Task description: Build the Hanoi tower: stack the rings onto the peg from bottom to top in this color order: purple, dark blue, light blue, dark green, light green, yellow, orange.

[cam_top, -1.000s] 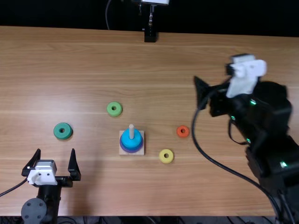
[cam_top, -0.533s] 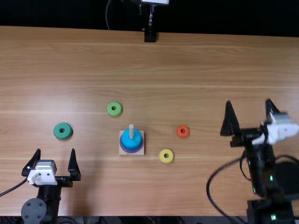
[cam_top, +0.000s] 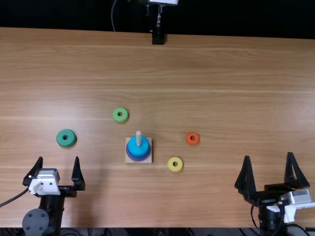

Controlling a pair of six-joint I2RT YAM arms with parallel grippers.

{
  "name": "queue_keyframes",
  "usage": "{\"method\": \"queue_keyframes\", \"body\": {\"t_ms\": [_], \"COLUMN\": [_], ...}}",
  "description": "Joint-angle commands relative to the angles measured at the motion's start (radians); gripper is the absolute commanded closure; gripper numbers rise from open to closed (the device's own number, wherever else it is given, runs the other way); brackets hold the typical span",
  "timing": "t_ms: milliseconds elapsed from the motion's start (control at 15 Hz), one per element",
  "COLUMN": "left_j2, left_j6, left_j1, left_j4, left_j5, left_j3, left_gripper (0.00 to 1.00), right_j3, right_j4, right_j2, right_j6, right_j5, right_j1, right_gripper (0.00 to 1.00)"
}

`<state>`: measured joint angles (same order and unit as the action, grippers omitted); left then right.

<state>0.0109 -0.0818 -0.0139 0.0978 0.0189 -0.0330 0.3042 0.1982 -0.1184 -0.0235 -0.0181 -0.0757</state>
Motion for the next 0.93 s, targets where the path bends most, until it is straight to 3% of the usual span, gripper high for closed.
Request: {"method": "queue_keyframes", "body": {"t_ms": [0, 200, 867], "left_j2": [-0.011, -0.011, -0.011], "left_j6": [0.005, 0.005, 0.005], "left_j1": [-0.006, -0.004, -0.004], "left_j4": [0.002, 0.002, 0.002], "left_j5": [0.001, 0.001, 0.0], "left_j3": [0.033, 0.033, 0.033], "left_gripper": [0.0, 0.0, 0.0], "right_j3": [-0.062, -0.117, -0.212], "right_j4": [0.0, 0.003, 0.003], "right_j2": [0.028, 0.118, 0.118], "right_j6": [0.001, 0.0, 0.0], "right_j5": [0.0, 0.002, 0.0], "right_j1": [0.013, 0.01, 0.013], "right_gripper": [0.0, 0.0, 0.0]}}
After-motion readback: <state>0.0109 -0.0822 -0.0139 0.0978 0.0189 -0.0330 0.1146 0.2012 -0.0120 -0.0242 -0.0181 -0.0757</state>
